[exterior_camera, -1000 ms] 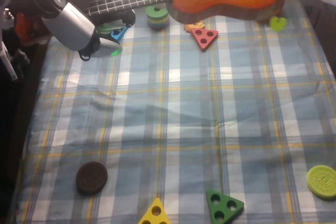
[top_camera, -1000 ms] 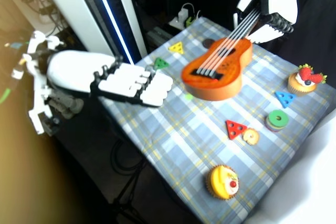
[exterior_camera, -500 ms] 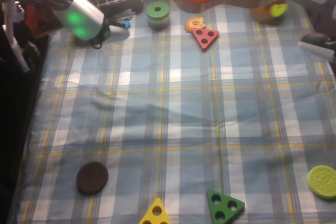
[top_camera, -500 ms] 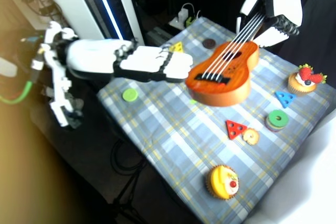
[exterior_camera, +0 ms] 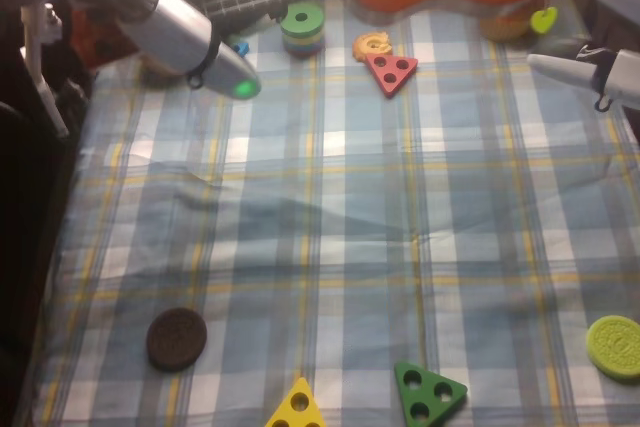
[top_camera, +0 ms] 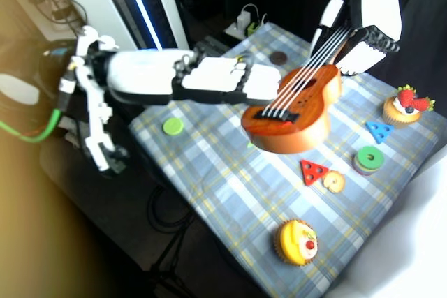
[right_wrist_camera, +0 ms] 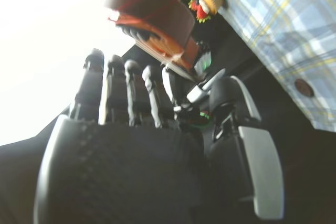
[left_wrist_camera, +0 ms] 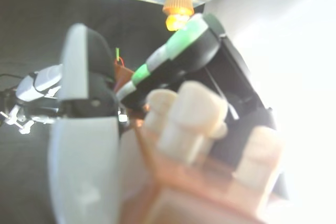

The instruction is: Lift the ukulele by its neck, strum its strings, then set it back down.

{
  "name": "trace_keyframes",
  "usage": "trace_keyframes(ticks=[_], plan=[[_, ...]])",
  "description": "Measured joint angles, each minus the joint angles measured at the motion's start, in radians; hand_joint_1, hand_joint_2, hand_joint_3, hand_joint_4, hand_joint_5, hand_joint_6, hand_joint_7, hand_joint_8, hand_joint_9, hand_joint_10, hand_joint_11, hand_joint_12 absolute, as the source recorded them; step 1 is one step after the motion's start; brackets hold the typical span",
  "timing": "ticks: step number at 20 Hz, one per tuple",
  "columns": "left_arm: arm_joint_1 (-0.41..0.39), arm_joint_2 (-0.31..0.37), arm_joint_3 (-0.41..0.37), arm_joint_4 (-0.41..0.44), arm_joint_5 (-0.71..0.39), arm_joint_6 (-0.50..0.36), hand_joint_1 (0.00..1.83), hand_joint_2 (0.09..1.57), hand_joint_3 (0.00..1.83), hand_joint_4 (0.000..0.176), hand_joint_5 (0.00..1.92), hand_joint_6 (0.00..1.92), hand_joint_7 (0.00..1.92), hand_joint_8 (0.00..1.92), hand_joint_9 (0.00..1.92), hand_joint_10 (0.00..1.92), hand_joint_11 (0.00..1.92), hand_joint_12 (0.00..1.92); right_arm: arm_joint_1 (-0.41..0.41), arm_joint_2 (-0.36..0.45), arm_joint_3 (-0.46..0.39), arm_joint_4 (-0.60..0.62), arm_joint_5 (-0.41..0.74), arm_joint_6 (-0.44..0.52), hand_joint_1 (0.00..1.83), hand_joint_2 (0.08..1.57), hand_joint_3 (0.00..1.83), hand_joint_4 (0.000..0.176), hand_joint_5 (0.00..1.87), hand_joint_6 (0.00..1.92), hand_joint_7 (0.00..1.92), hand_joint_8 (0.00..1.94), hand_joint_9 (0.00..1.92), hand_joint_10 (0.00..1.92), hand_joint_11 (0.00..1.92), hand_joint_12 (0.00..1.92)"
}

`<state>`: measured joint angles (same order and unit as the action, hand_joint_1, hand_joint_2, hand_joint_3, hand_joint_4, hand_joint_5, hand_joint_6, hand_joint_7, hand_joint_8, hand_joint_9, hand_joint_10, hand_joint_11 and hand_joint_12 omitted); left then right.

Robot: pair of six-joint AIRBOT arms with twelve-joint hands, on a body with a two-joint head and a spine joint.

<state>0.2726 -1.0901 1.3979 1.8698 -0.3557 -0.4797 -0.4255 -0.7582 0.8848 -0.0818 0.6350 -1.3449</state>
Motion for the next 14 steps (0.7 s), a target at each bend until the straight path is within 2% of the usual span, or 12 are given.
trace_keyframes(ticks=[2, 4, 6, 9, 14], plan=[[0.009, -0.008, 0.002, -0.006, -0.007, 0.0, 1.43, 1.15, 0.03, 0.0, 1.03, 1.92, 1.07, 1.92, 1.1, 1.92, 1.21, 1.92, 0.014, -0.018, 0.013, 0.009, -0.023, -0.024, 0.41, 1.36, 0.0, 0.0, 0.0, 0.0, 0.0, 0.0, 0.0, 0.0, 0.0, 0.0], [0.009, -0.009, 0.004, -0.019, -0.007, 0.001, 1.43, 1.16, 0.03, 0.0, 1.03, 1.92, 1.06, 1.92, 1.1, 1.92, 1.22, 1.92, 0.047, -0.044, 0.013, 0.038, -0.062, -0.137, 0.5, 1.36, 0.0, 0.0, 0.05, 0.02, 0.0, 0.0, 0.0, 0.0, 0.0, 0.0], [0.009, -0.01, 0.004, -0.024, -0.005, 0.0, 1.4, 1.16, 0.03, 0.0, 1.03, 1.92, 1.04, 1.92, 1.08, 1.92, 1.19, 1.92, 0.062, -0.062, 0.009, 0.04, -0.083, -0.179, 0.49, 1.35, 0.0, 0.0, 0.14, 0.06, 0.0, 0.0, 0.0, 0.0, 0.0, 0.0], [0.009, -0.01, 0.009, -0.026, -0.006, 0.002, 1.41, 1.16, 0.02, 0.0, 1.03, 1.92, 1.06, 1.92, 1.09, 1.92, 1.21, 1.92, 0.062, -0.071, 0.006, 0.034, -0.11, -0.191, 0.35, 1.37, 0.01, 0.0, 0.2, 0.07, 0.0, 0.0, 0.0, 0.0, 0.0, 0.0], [0.011, -0.011, 0.01, -0.027, -0.003, 0.004, 1.44, 1.16, 0.02, 0.0, 1.05, 1.92, 1.11, 1.92, 1.14, 1.92, 1.25, 1.92, 0.074, -0.07, 0.008, 0.039, -0.123, -0.202, 0.39, 1.37, 0.0, 0.0, 0.25, 0.09, 0.0, 0.0, 0.0, 0.0, 0.0, 0.0]])
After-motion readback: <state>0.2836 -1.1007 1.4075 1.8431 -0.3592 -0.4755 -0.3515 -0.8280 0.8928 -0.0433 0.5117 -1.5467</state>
